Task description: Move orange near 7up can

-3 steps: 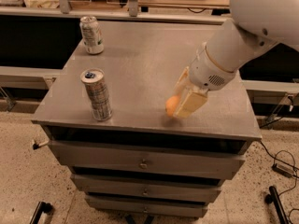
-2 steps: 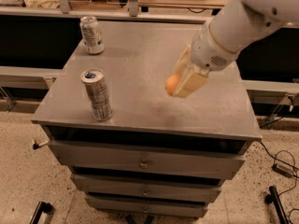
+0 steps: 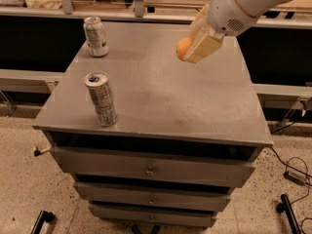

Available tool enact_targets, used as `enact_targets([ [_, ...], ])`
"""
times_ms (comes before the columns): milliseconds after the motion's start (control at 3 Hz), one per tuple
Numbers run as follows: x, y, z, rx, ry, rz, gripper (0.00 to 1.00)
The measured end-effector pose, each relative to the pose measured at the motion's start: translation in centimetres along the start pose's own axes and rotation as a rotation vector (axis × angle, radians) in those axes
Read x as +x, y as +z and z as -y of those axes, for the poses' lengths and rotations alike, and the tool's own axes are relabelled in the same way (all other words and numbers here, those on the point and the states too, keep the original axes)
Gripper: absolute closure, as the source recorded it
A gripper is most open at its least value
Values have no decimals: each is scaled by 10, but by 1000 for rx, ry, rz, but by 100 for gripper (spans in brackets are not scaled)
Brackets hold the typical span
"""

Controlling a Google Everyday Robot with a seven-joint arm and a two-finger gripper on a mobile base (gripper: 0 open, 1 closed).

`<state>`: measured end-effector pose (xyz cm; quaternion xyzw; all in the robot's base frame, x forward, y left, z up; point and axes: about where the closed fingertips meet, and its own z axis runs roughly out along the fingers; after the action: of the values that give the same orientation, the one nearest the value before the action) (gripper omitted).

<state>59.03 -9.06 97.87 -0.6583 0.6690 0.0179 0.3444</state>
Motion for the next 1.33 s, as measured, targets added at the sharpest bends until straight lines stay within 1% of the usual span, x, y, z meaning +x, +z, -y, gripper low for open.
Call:
enact_targets([
  [333, -1, 2, 2, 4, 8, 14, 100],
  [667, -7, 18, 18, 37, 74, 123, 100],
  [1000, -22, 53, 57, 87, 149, 257, 100],
  [1333, -29, 90, 95, 116, 231, 309, 100],
])
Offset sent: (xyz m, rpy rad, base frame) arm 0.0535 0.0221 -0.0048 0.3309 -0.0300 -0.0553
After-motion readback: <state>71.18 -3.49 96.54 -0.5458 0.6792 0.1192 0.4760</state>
